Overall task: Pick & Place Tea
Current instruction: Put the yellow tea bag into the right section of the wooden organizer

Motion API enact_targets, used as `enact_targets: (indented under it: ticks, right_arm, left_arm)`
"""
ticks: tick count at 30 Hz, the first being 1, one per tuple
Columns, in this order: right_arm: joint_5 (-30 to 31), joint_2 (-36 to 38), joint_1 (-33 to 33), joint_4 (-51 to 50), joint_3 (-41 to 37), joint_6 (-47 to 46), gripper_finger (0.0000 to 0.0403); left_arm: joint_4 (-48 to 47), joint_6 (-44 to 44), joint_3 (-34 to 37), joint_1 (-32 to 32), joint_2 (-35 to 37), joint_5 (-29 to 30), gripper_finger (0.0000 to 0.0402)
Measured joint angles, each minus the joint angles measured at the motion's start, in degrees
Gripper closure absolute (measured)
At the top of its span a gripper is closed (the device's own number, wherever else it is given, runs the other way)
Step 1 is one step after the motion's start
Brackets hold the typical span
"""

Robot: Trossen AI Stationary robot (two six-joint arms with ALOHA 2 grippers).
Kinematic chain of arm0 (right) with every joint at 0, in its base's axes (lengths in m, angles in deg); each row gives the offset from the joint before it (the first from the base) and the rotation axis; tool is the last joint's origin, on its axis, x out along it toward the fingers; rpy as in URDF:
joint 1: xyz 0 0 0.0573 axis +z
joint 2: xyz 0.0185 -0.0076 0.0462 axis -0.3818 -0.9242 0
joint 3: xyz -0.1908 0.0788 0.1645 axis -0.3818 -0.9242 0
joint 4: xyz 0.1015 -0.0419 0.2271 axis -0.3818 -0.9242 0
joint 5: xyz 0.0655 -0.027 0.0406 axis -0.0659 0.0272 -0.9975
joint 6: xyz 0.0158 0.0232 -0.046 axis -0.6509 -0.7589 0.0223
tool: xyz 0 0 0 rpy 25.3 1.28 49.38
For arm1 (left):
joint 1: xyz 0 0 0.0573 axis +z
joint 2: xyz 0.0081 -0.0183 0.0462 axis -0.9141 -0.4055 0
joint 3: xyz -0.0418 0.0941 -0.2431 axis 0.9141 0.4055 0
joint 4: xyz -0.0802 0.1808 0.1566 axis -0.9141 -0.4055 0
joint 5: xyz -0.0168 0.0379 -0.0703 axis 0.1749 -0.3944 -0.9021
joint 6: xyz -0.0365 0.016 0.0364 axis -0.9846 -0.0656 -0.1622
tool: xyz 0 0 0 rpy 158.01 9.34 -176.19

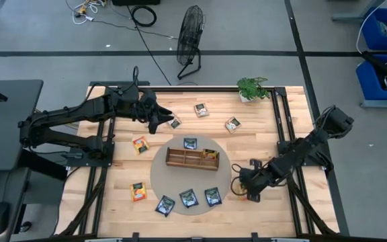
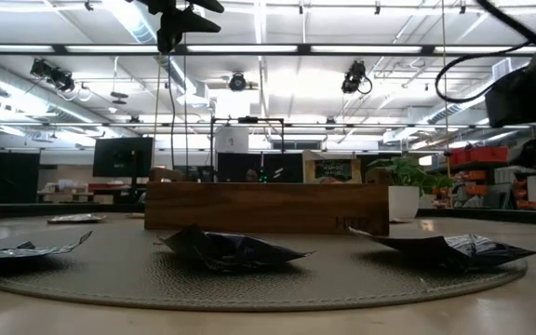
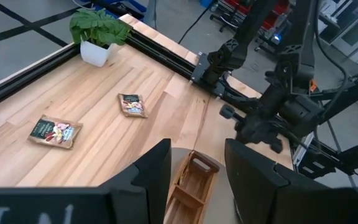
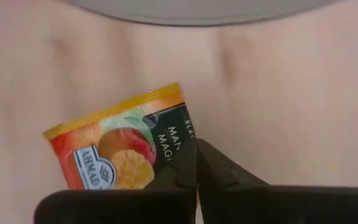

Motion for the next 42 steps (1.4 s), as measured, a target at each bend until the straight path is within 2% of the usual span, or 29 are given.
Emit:
enact_targets:
  ticks: [4,12,21,35,37,42]
  right_arm:
    - [4.5,0.3,-1.2,-8.9,3.2,2.4,0.0401]
    - [3.8,3.8,-1.6,-8.0,5.6,4.3,0.0402]
    - [6.8,6.8,-2.0,-13.1,10.6,4.4,0.0403]
    - [11.3,7.1,-3.0,-17.9,20.6,7.9,0.0403]
    - [10.9,7.1,-3.2,-18.5,21.2,7.9,0.0403]
    - [5.0,7.2,-3.5,-13.9,19.0,3.7,0.0390]
  left_arm:
    - [0.0,0.3,0.0,0.0,0.0,0.0,0.0248]
    - [-0.2,0.2,0.0,0.0,0.0,0.0,0.0248]
    - [1.2,-4.6,0.0,-1.5,-1.1,-0.3,0.0248]
    - [15.1,-5.6,0.0,-10.0,-14.1,-0.9,0.0248]
    - [16.0,-5.6,0.0,-10.6,-15.7,-2.0,0.0248]
    - [17.2,-7.0,0.0,-11.4,-17.8,-5.0,0.0248]
